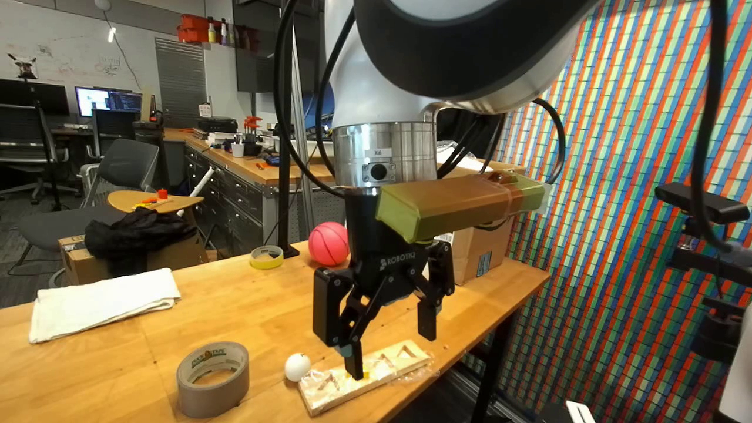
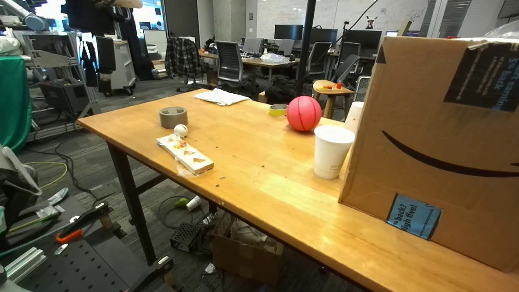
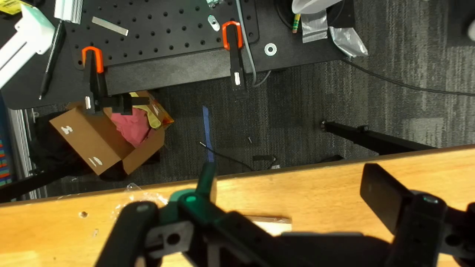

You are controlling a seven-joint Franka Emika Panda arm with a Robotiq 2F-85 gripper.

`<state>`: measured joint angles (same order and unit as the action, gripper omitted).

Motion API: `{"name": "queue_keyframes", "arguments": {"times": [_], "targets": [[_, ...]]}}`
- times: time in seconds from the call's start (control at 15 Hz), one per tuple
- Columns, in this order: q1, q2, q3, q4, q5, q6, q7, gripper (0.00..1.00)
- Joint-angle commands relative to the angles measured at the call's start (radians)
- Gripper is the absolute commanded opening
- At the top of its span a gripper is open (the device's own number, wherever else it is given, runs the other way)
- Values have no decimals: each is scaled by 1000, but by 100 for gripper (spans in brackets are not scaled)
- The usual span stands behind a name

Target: Put the white ball in the cup, then put the red ball on the tape

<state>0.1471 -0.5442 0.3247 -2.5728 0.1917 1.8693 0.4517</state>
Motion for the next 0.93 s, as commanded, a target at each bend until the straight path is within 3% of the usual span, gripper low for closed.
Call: {"name": "queue_keyframes", "arguments": {"times": [0.0, 0.27, 0.87], "targets": [[10, 2, -10, 2, -5, -2, 4, 100], [10, 2, -10, 2, -5, -2, 4, 100], [10, 239, -3, 202, -21, 24, -12, 100]]}}
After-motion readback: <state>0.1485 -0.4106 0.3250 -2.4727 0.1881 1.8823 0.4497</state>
